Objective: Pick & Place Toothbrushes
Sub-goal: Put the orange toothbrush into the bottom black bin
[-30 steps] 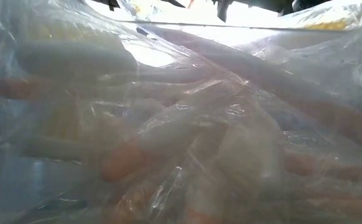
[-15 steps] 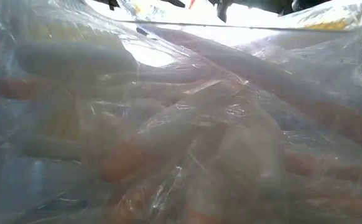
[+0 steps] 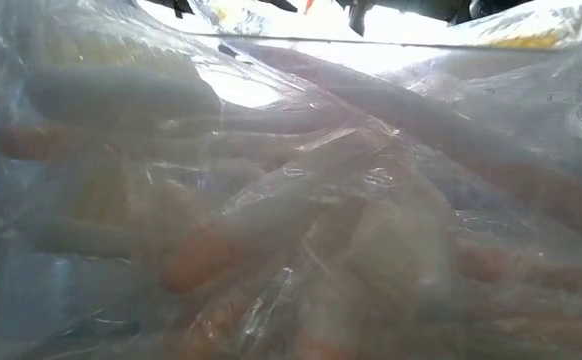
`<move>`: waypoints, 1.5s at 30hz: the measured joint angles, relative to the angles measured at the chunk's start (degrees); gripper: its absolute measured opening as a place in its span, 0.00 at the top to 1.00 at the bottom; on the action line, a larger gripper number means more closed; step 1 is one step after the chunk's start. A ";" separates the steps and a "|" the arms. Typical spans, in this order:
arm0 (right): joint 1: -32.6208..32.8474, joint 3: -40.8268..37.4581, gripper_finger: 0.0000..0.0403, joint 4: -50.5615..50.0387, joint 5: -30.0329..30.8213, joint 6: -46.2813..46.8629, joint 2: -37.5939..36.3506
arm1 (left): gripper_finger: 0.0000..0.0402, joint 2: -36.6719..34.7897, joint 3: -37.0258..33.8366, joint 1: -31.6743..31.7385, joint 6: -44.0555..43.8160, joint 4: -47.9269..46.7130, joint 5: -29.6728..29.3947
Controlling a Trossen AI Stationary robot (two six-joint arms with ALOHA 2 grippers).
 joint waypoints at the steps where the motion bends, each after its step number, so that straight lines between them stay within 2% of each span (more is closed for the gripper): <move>1: 0.00 0.00 0.99 0.07 0.00 0.01 0.00 | 0.76 0.00 0.00 0.00 0.00 -0.09 0.00; 11: 0.00 0.00 0.99 0.08 0.39 0.01 0.00 | 0.76 -0.35 0.00 0.00 1.39 -1.21 -0.04; 24: -1.55 0.00 0.99 -3.10 1.28 0.32 -0.18 | 0.76 -10.50 -0.31 -0.04 5.53 -15.77 -0.88; 29: -1.27 0.00 0.99 -6.25 1.24 1.71 -1.80 | 0.76 -16.31 -4.89 -0.04 5.54 -15.76 -3.81; 37: 1.37 0.00 0.99 -14.39 2.13 2.54 -5.72 | 0.76 -27.69 -13.82 -0.04 3.50 -15.42 -4.35; 45: 5.17 0.00 0.99 -19.28 9.89 2.61 -6.86 | 0.76 -38.13 -19.55 -0.04 2.35 -15.16 -5.09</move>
